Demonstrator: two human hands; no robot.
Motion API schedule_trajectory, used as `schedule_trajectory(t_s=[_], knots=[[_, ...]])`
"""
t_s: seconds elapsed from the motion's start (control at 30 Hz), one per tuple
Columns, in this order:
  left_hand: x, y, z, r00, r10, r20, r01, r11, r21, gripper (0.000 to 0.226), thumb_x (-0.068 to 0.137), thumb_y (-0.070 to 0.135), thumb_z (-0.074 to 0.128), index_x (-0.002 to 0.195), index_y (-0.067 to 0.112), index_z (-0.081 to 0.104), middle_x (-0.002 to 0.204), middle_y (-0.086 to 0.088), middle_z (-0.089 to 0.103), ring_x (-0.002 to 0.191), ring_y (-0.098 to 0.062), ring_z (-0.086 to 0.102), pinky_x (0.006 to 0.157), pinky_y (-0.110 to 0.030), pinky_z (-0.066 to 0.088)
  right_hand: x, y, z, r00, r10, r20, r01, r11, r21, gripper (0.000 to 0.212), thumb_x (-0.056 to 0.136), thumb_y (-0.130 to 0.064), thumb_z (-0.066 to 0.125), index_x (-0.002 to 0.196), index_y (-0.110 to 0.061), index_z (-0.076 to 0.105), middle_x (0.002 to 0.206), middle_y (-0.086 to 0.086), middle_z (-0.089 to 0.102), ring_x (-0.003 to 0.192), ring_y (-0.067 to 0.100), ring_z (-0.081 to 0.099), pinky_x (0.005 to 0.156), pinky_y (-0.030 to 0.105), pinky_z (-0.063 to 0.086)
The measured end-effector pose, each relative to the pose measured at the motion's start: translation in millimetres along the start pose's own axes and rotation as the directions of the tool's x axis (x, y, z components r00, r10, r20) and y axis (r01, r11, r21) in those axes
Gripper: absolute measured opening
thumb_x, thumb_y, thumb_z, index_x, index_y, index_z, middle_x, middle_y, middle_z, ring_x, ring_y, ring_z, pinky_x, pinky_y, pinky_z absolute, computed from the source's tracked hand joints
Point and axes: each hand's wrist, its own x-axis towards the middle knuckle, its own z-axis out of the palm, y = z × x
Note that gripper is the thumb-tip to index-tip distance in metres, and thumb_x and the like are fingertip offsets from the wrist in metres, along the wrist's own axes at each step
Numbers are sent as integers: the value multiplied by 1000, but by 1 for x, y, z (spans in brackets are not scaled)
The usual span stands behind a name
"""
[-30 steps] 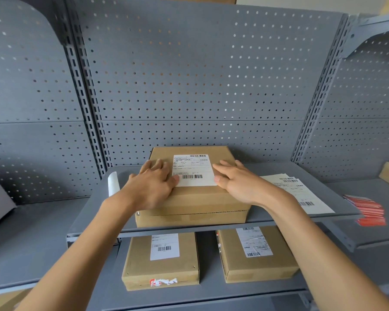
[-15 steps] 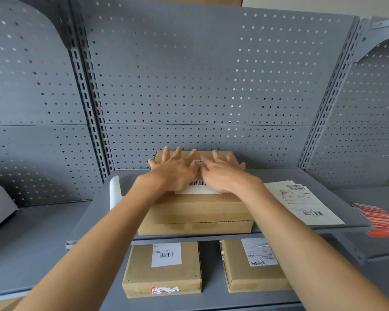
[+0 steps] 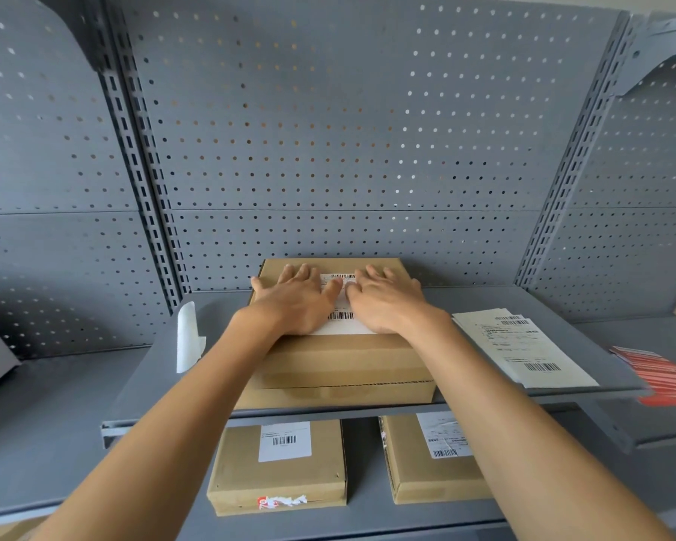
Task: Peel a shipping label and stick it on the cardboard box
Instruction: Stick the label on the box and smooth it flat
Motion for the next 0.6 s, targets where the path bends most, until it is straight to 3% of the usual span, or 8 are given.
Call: schedule_trajectory(t_s=[0.17,0.27,0.33,0.4,0.5,0.6], knots=[[-3,-5,-3,1000,-4,-19,4,1000,-15,66,104,50,8,152,14,35,168,-4,21,156,-22,9,119,-64,10,-1,8,-1,999,-8,-34,9,1000,24,61,105,-39,14,157,-7,17,167,7,12,153,23,12,119,51,17],[-13,-13,-6,999,5,-54,-10,995,-95,58,106,46,15,146,14,41,161,-7,32,154,-24,14,120,-59,12,-8,12,-2,997,-22,-77,27,998,63,60,106,-40,17,156,-6,22,166,9,16,153,24,9,122,54,10],[-21,-23,-5,996,5,-86,-19,986,-166,50,104,54,18,124,20,49,145,-2,45,150,-24,21,116,-65,18,-16,14,-3,996,-8,-91,15,997,79,65,105,-49,16,157,-10,19,167,5,13,154,23,3,122,59,4],[-31,-30,-2,997,-10,-76,-4,982,-189,57,93,72,19,110,26,49,131,2,49,144,-24,29,111,-66,26,-25,13,-1,998,26,-60,-21,996,84,75,100,-63,13,158,-16,19,167,2,13,154,25,2,118,66,5],[-37,-32,2,997,24,-79,-37,984,-173,92,72,91,17,130,27,49,138,2,48,141,-22,30,110,-62,33,-31,7,4,998,45,-36,-43,998,50,86,91,-76,12,156,-21,22,165,2,18,152,28,5,115,66,13],[-38,-32,1,994,53,-97,-71,978,-195,103,67,93,20,141,25,45,141,2,45,143,-23,27,113,-58,33,-33,8,3,999,36,-39,-35,999,40,80,95,-71,15,157,-21,21,165,2,17,153,27,4,113,60,21]])
